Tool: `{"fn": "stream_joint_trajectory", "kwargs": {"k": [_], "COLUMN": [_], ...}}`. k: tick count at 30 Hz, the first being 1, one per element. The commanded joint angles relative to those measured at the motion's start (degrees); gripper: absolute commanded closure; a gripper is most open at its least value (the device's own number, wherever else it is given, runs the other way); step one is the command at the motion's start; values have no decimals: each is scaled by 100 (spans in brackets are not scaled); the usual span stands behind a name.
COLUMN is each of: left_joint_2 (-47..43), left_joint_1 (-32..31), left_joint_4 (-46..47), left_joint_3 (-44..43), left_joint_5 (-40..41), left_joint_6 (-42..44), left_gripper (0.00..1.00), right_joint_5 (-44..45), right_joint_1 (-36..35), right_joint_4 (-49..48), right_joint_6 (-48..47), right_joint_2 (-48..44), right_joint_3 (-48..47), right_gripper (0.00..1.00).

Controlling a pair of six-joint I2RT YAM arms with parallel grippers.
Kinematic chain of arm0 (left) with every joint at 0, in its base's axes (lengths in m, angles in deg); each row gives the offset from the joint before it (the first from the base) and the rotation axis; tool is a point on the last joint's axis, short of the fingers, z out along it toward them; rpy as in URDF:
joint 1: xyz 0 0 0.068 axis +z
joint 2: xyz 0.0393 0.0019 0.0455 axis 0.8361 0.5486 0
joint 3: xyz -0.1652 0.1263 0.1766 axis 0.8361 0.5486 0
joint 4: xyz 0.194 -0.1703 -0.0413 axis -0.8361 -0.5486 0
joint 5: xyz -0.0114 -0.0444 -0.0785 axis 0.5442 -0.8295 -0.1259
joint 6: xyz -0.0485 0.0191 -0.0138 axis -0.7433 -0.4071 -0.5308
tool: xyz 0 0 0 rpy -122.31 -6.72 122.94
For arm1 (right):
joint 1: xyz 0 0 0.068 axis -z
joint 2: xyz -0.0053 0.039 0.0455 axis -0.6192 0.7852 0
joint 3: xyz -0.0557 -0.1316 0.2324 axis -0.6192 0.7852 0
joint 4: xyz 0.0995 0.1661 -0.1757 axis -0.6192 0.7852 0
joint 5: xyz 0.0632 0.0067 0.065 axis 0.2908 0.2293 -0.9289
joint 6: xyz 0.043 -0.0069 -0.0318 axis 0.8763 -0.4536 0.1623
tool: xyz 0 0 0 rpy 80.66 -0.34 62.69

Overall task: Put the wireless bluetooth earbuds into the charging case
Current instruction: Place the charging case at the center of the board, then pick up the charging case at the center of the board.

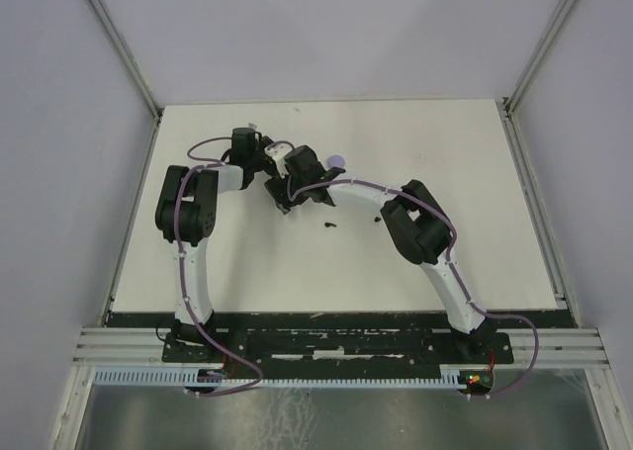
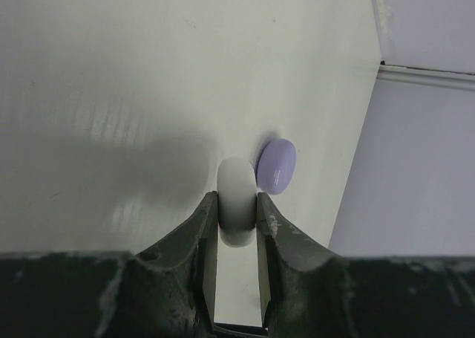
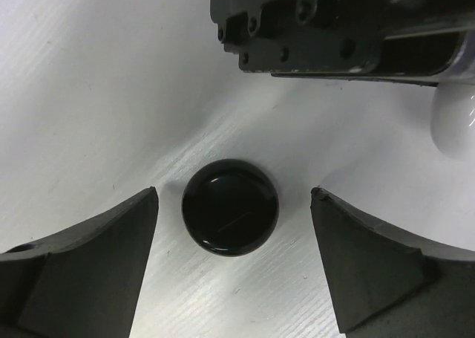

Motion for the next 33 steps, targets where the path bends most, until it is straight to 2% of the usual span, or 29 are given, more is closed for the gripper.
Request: {"fn": "stream_joint_trajectory", "kwargs": {"k": [1, 9, 13, 24, 29, 33], "left_joint_2": [10, -61, -127, -498, -789, -1033], "left_joint_1": [31, 34, 41, 77, 135, 143], "left_joint_4": [-20, -112, -115, -115, -115, -115], "left_joint_3": [-226, -160, -83, 211, 446, 591], "left_joint_5": [23, 26, 18, 14, 13, -33], "left_joint_6": [289, 355, 355, 341, 354, 361], "left_gripper": [73, 59, 56, 54, 51, 49], "right_joint_5": [156, 273, 386, 327, 182, -262], "right_joint_1": [-70, -96, -95, -95, -72, 143], "right_joint_4": [-33, 179, 329, 293, 423, 402], "right_joint_6": [-128, -202, -149, -443, -1068, -1551], "right_joint_2": [57, 102, 106, -88, -406, -784], "right_joint_3": [-196, -286, -350, 1, 401, 978], "right_gripper": [9, 13, 18, 51, 52, 50]}}
